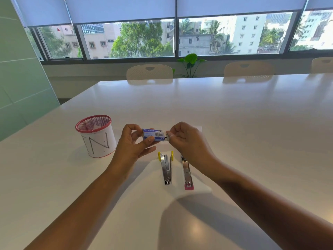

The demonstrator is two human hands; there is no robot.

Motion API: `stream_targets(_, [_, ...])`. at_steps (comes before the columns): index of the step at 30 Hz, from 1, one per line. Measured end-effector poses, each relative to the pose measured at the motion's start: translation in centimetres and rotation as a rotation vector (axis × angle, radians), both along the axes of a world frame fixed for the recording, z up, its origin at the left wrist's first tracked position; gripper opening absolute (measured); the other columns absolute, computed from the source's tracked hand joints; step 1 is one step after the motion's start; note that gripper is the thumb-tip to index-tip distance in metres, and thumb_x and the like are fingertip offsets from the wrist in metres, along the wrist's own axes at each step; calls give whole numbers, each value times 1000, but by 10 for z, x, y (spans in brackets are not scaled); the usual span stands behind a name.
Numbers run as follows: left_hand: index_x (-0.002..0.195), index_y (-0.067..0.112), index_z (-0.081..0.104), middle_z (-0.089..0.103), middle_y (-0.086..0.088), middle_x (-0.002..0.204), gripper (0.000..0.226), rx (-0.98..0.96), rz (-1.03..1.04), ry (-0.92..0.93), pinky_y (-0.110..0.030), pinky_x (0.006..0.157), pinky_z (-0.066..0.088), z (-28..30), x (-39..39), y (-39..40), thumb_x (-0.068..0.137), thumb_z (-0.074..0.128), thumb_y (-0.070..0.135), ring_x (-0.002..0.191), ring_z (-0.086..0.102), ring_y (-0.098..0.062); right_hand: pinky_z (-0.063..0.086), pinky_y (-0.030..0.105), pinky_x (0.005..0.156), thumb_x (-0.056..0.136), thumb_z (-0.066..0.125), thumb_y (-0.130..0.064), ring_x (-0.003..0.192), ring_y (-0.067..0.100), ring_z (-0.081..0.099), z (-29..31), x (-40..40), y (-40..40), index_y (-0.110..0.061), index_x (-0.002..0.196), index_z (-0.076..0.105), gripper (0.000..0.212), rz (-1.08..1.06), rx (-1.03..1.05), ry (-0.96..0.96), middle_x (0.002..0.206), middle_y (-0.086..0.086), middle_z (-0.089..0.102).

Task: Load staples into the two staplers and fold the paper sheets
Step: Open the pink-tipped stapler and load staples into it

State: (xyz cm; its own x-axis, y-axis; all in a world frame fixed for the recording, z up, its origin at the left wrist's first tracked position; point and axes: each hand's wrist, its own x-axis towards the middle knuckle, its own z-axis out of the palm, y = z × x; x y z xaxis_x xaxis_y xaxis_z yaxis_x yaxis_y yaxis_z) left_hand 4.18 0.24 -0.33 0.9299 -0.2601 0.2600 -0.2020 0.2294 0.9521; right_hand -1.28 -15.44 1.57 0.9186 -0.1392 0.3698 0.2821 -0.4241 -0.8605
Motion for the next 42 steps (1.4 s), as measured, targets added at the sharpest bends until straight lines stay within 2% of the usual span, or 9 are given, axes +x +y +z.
stream_targets(3, [93, 31, 43, 62, 0, 105, 33, 33, 21, -30, -22, 68, 58, 2, -1, 1, 69, 63, 21, 82, 71, -16, 41, 8, 47, 90, 55, -18, 63, 5, 57, 1, -1, 3, -17, 83, 55, 6, 27, 71, 30, 82, -1, 66])
stream_targets(7, [99, 34, 44, 60, 2, 102, 38, 92, 68, -78, -17, 62, 56, 4, -3, -1, 72, 66, 17, 91, 65, -16, 56, 43, 80, 89, 55, -20, 88, 26, 66, -1, 4, 3, -23, 78, 57, 11, 12, 190, 65, 86, 1, 69])
stream_targets(10, [94, 29, 50, 60, 4, 99, 30, 94, 98, -98, -15, 60, 54, 2, -4, -2, 77, 65, 10, 90, 64, -15, 55, 33, 68, 89, 55, -22, 87, 29, 66, -3, 3, 6, -23, 78, 54, 12, 11, 158, 38, 95, 8, 71])
stream_targets(14, [91, 23, 56, 61, -3, 103, 22, 49, 84, -66, -20, 67, 57, 1, -3, 0, 77, 64, 7, 96, 64, -23, 47, 15, 62, 90, 54, -22, 78, 9, 64, -7, -4, 10, -20, 86, 50, 5, -24, -96, -34, 100, 2, 69])
stream_targets(21, [90, 22, 56, 62, -3, 100, 22, 70, 90, -79, -18, 66, 56, -1, -3, -3, 77, 65, 6, 94, 64, -22, 48, 32, 55, 94, 44, -28, 64, 23, 61, -5, -13, 14, -21, 91, 39, 9, -77, -440, -143, 99, 9, 68])
stream_targets(25, [88, 21, 53, 61, -4, 100, 22, 129, 98, -127, -21, 69, 57, -2, -3, -4, 78, 65, 6, 88, 66, -17, 45, 18, 54, 94, 45, -28, 63, 19, 58, -1, -7, 10, -20, 89, 46, 9, -29, -149, 19, 84, 4, 65])
stream_targets(28, [84, 24, 47, 60, 3, 95, 24, 226, 131, -208, -14, 66, 55, -1, -1, -2, 78, 65, 9, 76, 67, -7, 54, 34, 80, 94, 45, -22, 86, 25, 65, 1, 2, 5, -19, 86, 51, 10, 48, 198, 163, 101, 13, 67])
stream_targets(34, [91, 26, 46, 54, 11, 88, 27, 582, 213, -395, -3, 61, 43, -1, 7, 5, 77, 69, 21, 81, 55, -8, 50, 32, 88, 96, 39, -15, 102, 20, 64, 1, 4, 2, -12, 89, 49, 12, 239, 569, 260, 110, 10, 67])
stream_targets(42, [110, 29, 57, 44, 0, 97, 27, 1210, 191, -459, -22, 66, 39, -14, 15, 27, 85, 56, 35, 84, 52, -15, 52, 19, 57, 92, 49, -9, 55, 4, 59, 6, 19, -34, -12, 85, 52, 8, 45, 658, 233, 78, 4, 64])
